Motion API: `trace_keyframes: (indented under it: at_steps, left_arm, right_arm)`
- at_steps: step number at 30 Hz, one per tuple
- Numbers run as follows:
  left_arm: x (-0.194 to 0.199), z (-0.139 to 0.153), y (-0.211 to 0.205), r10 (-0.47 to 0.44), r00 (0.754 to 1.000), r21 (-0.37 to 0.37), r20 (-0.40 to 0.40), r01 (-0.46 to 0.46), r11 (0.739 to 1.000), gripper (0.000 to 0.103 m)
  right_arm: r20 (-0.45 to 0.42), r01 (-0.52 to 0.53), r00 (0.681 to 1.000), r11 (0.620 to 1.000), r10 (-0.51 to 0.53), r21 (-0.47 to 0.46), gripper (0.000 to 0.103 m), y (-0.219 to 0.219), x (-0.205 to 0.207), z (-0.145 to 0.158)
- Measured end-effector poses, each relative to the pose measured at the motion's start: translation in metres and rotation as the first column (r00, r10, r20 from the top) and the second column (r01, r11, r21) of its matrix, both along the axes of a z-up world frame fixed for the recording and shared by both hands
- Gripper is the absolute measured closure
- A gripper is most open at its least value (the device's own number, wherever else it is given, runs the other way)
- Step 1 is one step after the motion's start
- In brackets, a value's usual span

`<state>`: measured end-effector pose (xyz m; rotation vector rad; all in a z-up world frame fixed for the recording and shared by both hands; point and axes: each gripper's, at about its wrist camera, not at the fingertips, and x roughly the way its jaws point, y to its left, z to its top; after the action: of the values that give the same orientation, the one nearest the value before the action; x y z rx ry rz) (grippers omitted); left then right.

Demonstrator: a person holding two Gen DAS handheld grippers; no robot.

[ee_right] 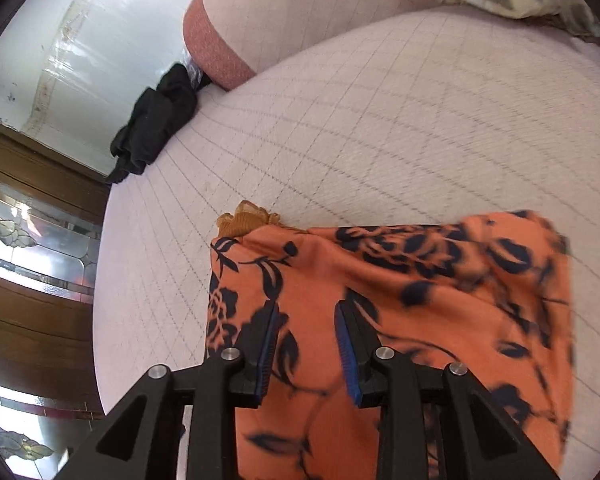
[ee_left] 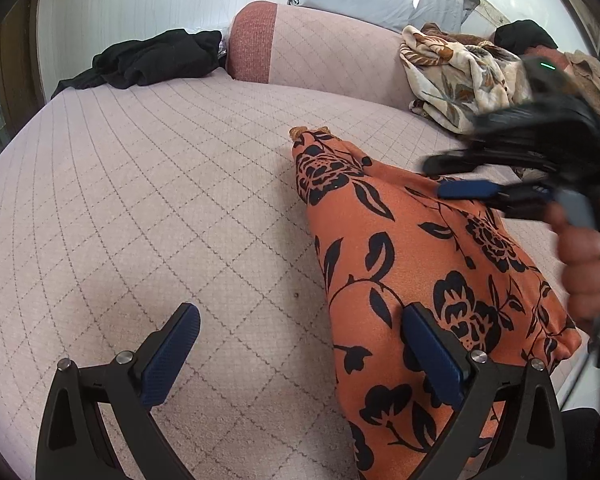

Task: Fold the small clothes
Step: 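Release the blouse with the right gripper and press the folded edge flat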

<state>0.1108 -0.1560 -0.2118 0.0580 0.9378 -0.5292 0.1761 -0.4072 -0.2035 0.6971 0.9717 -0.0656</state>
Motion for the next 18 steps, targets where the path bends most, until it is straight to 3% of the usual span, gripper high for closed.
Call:
trace_keyframes:
  at_steps: [2,4,5,12,18]
  left_arm:
    - [-0.003,0.001,0.0,0.001,1.0,0.001,0.003,-0.001,1.0,0.002]
    - [-0.005,0.001,0.0,0.002,1.0,0.002,0.006,-0.002,1.0,0.002]
    - [-0.006,0.001,0.0,0.002,1.0,0.002,0.008,-0.002,1.0,0.002]
    - [-0.01,0.003,0.0,-0.001,1.0,0.005,0.019,0.001,1.0,0.002]
    - [-0.01,0.002,0.002,-0.001,1.0,-0.006,0.014,0.001,1.0,0.002]
  right_arm:
    - [0.031,0.023,0.999,1.0,-0.023,-0.004,0.065,-0.012,-0.023,0.007]
    - [0.057,0.051,0.997,0.999,-0.051,-0.008,0.043,-0.026,-0.049,0.013]
    - [0.072,0.072,0.995,0.997,-0.071,-0.01,0.04,-0.034,-0.061,0.015]
    - [0.106,0.178,0.978,0.983,-0.181,0.033,0.038,-0.082,-0.126,0.016]
    - [0.064,0.237,0.967,0.965,-0.245,0.113,0.036,-0.113,-0.153,-0.01]
